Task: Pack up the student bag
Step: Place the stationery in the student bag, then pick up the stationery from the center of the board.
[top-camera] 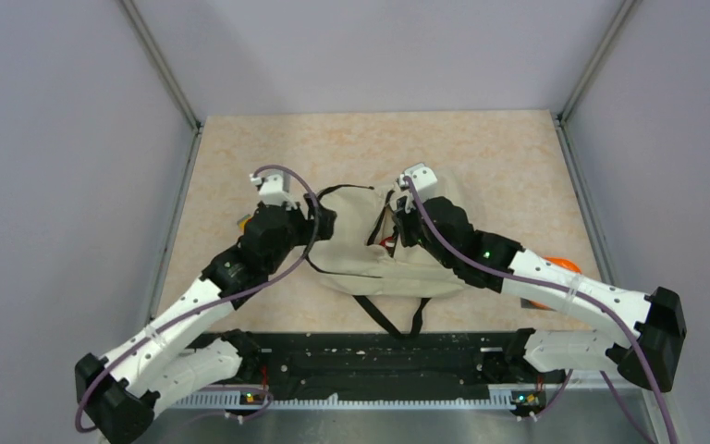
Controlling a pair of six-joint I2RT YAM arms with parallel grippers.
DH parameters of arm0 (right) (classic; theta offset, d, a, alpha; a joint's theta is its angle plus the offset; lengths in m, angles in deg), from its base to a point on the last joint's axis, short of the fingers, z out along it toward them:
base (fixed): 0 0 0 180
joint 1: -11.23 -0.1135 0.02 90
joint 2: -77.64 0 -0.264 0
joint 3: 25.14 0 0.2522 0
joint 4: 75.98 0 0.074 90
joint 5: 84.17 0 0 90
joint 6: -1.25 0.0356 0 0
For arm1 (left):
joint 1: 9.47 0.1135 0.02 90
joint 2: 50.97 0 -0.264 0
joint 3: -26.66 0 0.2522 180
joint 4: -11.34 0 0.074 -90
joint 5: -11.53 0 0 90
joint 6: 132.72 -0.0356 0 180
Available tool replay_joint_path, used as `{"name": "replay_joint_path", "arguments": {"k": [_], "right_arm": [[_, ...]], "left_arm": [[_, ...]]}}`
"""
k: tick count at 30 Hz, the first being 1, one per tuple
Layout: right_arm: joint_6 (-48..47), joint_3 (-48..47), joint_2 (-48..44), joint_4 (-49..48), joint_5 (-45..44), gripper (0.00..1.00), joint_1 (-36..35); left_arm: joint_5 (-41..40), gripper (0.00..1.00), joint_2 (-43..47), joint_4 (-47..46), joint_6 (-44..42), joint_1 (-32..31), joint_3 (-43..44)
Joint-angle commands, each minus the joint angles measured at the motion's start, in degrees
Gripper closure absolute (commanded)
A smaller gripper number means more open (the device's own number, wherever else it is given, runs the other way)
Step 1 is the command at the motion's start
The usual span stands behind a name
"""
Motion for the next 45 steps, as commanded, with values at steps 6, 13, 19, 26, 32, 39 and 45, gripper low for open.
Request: {"name": "replay_joint_path", "arguments": {"k": [6,13,19,26,32,39,45], "right_arm": [[0.8,-0.1,-3.0,-7.0,0.8,1.0,-0.1],[1.1,0.6,-3.3,-8.0,2.4,1.0,-0.1],[1.5,1.4,-4.0,-8.6,3.1,1.0,-0.1],[1.5,1.5,-4.1,-9.2,4.6,1.0,-0.1],[1.6,1.5,-3.8,-9.6,5.7,1.0,-0.2],[1.6,1.1,-3.7,-9.7,6.2,1.0,-0.1],[1.6,1.1,-3.6,-10.0,6.4,1.0,-0.2]], "left_arm": [[-2.0,0.13,-1.0,15.9,0.9,24.8,-1.0],[-5.4,0.13,-13.7,10.3,0.0,36.8,-1.6],[-3.6,0.14,-26.2,6.0,1.0,40.7,1.2],[-1.0,0.17,-34.1,4.9,2.9,42.2,5.9],[-0.5,0.17,-38.7,4.9,3.0,43.2,9.5],[1.1,0.27,-43.3,5.5,2.8,44.4,12.7],[1.8,0.3,-44.8,5.7,2.8,45.3,13.3]]}}
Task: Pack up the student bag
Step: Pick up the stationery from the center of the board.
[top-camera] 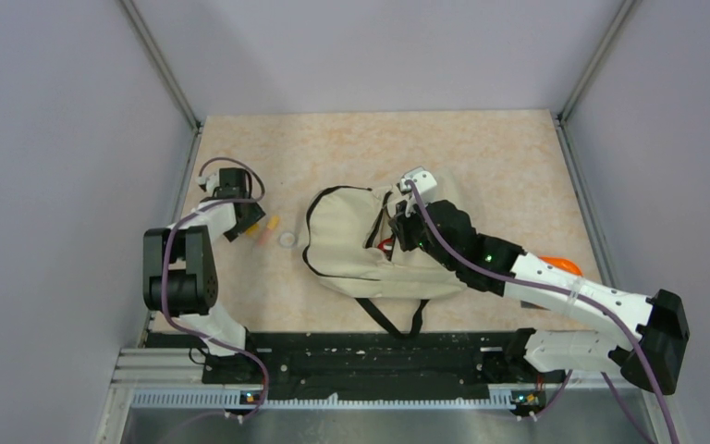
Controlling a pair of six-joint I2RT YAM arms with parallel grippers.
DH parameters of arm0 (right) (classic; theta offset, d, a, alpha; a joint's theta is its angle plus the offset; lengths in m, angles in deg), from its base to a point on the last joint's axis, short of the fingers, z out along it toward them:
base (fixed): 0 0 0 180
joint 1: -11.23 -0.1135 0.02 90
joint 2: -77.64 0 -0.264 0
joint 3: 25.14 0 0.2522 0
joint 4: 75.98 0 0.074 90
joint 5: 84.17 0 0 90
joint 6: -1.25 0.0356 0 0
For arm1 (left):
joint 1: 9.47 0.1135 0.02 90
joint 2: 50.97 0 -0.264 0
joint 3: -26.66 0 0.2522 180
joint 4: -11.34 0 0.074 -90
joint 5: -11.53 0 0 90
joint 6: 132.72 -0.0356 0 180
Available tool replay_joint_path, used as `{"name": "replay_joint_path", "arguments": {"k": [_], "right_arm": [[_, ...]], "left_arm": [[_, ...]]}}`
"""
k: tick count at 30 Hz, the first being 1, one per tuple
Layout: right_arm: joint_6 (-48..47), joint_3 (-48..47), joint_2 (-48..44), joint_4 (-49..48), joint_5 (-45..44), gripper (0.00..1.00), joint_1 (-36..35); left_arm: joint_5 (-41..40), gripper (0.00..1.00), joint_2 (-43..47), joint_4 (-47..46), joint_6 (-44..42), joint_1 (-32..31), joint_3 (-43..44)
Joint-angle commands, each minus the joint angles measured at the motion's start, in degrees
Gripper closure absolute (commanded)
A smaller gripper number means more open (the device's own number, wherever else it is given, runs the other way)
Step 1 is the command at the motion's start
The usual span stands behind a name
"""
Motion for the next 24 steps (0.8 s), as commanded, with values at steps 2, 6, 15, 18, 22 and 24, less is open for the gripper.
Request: {"name": "replay_joint_path", "arguments": {"k": [2,6,15,18,22,24], "right_arm": [[1.1,-1.5,-2.0,-7.3,2.4,1.0,-0.1],[1.3,-1.5,-1.8,-7.4,2.6,1.0,-0.1],[1.7,-1.5,-1.9,-7.3,3.0,1.0,-0.1],[1.8,-1.5,-1.9,-7.2,3.1,1.0,-0.2],[1.9,-1.4,-2.2,-7.4,3.1,1.0,-0.1],[2.0,-1.5,-2.2,-7.6,3.0,1.0,-0.1]], "left_arm": [[0.9,0.34,-1.1,-0.8,0.3,1.0,2.3],[1.6,0.39,-1.8,-0.9,0.2,1.5,2.2],[2.2,0.5,-0.7,0.7,0.3,1.6,2.1],[3.0,0.54,2.8,0.1,0.3,1.4,0.2],[7.0,0.54,14.8,-3.5,-1.7,-0.5,-6.2],[9.6,0.54,21.9,-4.0,-3.9,-2.5,-8.8]]}}
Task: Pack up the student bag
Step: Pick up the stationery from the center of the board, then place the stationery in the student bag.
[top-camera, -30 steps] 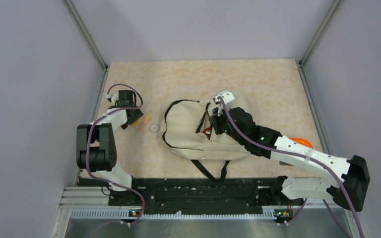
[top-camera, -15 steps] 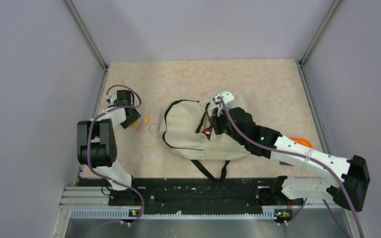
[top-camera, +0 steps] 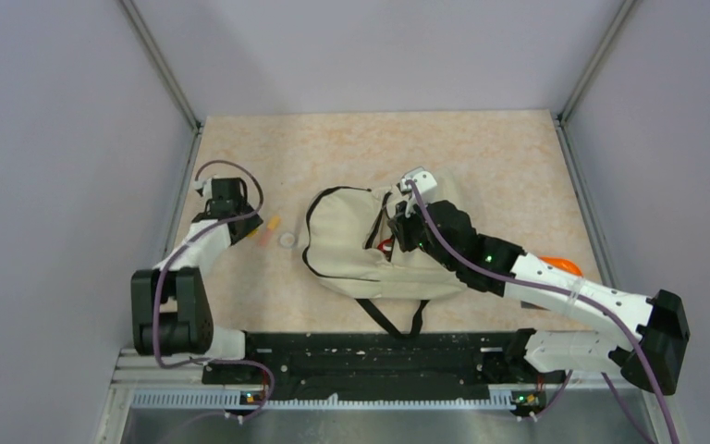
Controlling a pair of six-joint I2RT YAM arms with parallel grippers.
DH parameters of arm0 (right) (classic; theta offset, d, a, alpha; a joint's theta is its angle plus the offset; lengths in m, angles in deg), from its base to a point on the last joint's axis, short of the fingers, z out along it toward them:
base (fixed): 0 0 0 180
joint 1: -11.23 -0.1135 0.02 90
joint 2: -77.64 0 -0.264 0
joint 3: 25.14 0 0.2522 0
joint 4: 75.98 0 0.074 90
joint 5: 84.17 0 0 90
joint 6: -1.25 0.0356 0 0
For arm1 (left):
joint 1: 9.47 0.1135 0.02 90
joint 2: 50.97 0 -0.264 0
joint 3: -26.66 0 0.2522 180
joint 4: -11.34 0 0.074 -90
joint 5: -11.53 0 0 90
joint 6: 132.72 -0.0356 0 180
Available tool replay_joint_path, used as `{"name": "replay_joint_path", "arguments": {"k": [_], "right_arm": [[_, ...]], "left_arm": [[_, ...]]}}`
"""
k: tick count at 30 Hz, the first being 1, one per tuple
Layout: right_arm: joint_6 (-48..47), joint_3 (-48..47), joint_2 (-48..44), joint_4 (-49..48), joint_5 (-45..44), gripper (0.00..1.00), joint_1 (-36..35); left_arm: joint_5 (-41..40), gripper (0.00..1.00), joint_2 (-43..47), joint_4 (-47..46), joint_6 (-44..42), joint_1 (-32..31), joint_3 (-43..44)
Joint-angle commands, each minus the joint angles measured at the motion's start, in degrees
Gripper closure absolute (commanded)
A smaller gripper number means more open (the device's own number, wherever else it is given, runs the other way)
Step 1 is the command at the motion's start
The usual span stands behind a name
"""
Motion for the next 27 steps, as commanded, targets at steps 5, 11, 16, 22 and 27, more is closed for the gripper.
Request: {"name": "replay_joint_path", "arguments": {"k": [5,11,16,22,27], "right_arm": [[1.4,-1.7,-1.9,-8.2,2.0,1.0,-0.1],[2.1,-2.1,-1.4,-8.4,2.5,1.0,-0.1],[2.8,-2.4,-1.3,-8.4,3.2,1.0,-0.1],[3.7,-2.5,-1.8,-8.4,3.6,1.0,-0.1],[4.5,-2.6,-2.3,-8.4,4.1,1.0,-0.2]], "left_arm": [[14.5,0.55,30.7,-4.7,-8.3,-12.4,-8.4],[28.1,0.56,40.8,-10.5,-6.8,-25.1,-12.7],[37.1,0.57,38.0,-15.1,-8.7,-31.8,-12.5],[40.9,0.58,28.2,-20.9,-12.7,-40.0,-8.8],[39.7,0.6,21.0,-27.1,-13.4,-41.7,-6.3]]}}
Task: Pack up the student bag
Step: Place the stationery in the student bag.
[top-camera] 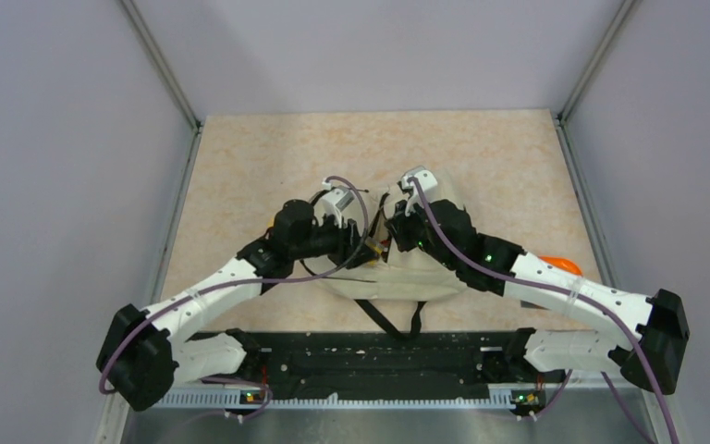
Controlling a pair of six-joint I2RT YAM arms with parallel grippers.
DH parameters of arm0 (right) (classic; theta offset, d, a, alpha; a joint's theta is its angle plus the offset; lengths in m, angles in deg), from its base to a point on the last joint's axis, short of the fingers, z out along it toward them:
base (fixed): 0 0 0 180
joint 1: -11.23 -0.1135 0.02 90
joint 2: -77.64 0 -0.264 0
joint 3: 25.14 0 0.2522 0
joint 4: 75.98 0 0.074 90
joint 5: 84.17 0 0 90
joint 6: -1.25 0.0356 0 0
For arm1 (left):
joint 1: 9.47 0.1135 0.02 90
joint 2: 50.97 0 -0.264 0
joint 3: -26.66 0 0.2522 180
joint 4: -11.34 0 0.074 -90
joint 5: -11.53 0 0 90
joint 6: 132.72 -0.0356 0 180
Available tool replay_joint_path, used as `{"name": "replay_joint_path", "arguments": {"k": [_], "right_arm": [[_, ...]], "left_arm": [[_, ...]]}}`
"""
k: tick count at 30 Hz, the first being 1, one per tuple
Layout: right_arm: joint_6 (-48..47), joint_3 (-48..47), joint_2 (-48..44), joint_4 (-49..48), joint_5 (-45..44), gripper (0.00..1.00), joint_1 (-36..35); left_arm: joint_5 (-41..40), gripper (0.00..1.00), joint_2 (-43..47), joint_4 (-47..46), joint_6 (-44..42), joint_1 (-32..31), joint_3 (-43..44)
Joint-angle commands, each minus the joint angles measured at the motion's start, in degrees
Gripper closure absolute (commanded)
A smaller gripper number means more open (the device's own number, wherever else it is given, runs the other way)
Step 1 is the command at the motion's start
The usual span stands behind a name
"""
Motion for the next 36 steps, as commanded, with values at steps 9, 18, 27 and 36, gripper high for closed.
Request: {"name": "replay_joint_path", "arguments": {"k": [9,18,27,36], "right_arm": [[2.8,-2.0,-3.4,-7.8,3.2,1.0,-0.2],[2.9,-1.8,-3.5,-7.7,3.5,1.0,-0.1],[2.8,-1.8,-3.4,-7.8,3.2,1.0,-0.2],[2.7,-1.7,-3.6,-7.8,2.7,1.0,-0.2]], "left_arm": [[-3.6,0.61,-12.8,-21.6,0.1,-1.0,5.6],[-5.6,0.56,-18.8,-26.5,1.7,-3.3,6.1],[-6.8,0.29,-17.8,-22.7,-0.7,-3.5,6.2],[-11.8,0.28,-10.4,-19.9,-3.0,-3.6,3.7]]}}
